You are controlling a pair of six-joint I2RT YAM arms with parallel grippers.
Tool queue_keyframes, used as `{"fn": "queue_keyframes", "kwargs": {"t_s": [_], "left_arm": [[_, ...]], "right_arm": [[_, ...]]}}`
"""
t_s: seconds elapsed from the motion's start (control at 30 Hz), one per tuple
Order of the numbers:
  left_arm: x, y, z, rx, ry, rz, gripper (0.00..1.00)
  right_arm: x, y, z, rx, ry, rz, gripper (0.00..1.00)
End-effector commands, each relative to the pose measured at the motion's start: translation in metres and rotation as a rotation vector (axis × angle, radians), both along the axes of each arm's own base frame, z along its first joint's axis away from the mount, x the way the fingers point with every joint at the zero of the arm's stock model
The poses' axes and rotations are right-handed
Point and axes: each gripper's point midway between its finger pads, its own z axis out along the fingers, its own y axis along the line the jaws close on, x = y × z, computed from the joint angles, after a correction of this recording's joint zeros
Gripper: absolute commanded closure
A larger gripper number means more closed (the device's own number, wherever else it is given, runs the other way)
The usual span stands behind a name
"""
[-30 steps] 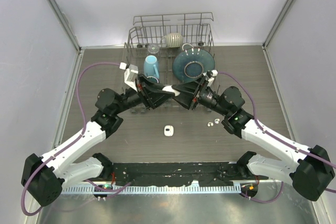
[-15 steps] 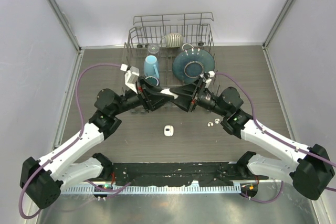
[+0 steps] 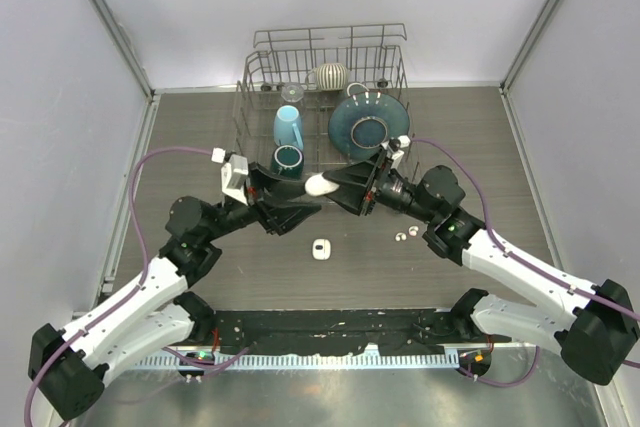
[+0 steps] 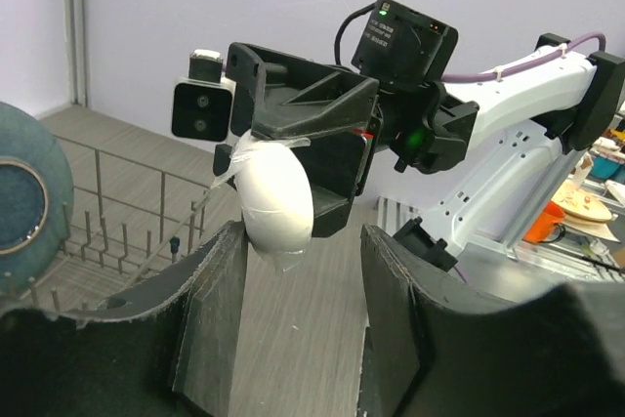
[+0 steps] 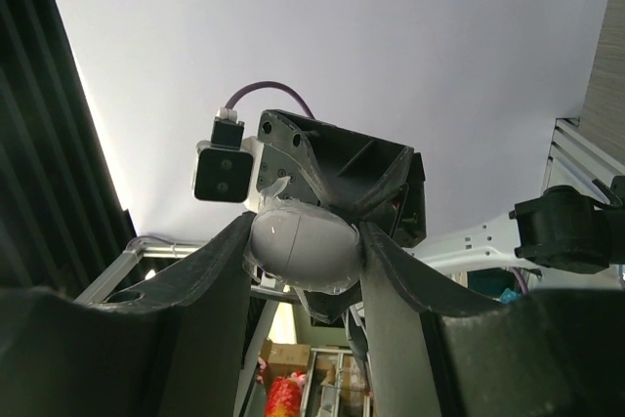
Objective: Insert the wireless bluetooth earbuds into the charging case
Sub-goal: Open the charging case.
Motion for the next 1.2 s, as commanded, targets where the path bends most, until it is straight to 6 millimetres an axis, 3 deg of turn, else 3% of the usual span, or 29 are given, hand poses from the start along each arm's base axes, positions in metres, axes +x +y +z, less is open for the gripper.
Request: {"fn": "queue_keyframes", "kwargs": {"t_s": [0.0,0.57,0.9,1.17], "left_arm": [[-0.020,0.003,0.023,-0.038,-0.146,-0.043,0.47],[-0.010,-0.011,0.030,-0.047,-0.247,-0.036,0.53],[0.002,-0.003,0.036,-0.093,-0.227,0.061,0.50],[-0.001,-0.007,0.045,-0.147,-0.217,0.038,0.48]], "right_arm": [[0.009,-0.011,0.037,0.074,-0.082,-0.073,0.99],[0.008,-0.007,0.032,0.065,-0.068,-0.047,0.99],[0.006,-0.011,0.029,0.003,-0.100,-0.097,0.99],[0.004,-0.013,0.030,0.010,-0.128,-0.128,0.99]]}}
